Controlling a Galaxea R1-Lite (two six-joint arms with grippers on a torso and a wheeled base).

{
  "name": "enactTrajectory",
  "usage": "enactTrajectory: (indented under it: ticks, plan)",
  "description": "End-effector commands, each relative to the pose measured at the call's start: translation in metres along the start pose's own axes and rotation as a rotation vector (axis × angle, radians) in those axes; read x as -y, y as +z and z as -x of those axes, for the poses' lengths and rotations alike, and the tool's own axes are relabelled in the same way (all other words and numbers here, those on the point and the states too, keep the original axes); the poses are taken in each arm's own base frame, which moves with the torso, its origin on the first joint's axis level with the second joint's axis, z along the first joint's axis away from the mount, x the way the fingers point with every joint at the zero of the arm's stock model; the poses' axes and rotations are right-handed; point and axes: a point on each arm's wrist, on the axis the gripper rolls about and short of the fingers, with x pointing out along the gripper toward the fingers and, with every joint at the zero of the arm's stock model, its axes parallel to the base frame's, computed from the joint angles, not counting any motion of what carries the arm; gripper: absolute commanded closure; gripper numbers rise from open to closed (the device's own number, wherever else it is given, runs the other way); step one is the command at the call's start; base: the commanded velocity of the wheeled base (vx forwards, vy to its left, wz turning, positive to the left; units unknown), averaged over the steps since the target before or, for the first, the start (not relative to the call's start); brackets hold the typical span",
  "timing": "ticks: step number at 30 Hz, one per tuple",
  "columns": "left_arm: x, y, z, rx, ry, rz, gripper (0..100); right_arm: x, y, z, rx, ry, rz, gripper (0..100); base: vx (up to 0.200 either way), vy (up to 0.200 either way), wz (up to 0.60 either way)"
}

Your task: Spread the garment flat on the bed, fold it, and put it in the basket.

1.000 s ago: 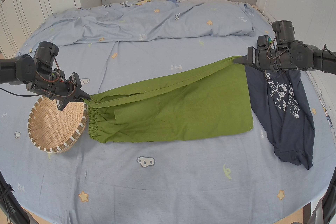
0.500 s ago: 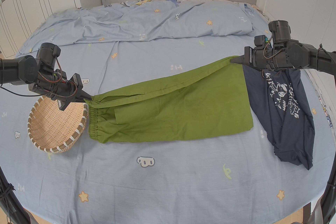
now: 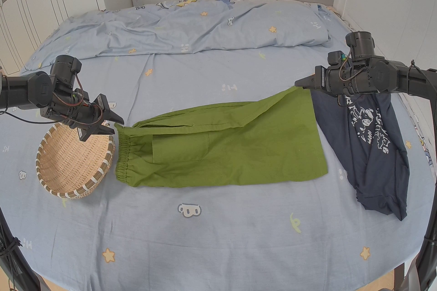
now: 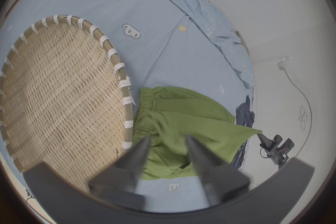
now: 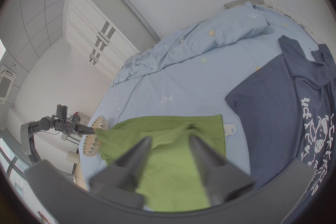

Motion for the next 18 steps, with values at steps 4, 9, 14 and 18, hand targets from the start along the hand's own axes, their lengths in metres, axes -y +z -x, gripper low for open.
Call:
enactTrajectory:
  ticks: [4, 9, 14, 18]
  plan:
    - [0.0, 0.002, -0.003, 0.012, -0.013, -0.007, 0, 0.001, -0.005, -0.004, -0.018, 0.001, -0.007, 0, 0.0, 0.0, 0.0]
    - [0.004, 0.0, 0.002, 0.02, -0.03, -0.018, 0, 0.002, -0.01, -0.004, -0.034, 0.0, -0.014, 0, 0.0, 0.0, 0.0]
    - [0.027, -0.018, 0.02, -0.01, -0.113, -0.065, 0, -0.002, -0.017, 0.011, -0.054, -0.004, -0.028, 0, 0.0, 0.0, 0.0]
    - [0.036, -0.03, 0.016, -0.027, -0.143, -0.098, 0, -0.004, -0.022, 0.02, -0.064, -0.01, -0.041, 0, 0.0, 0.0, 0.0]
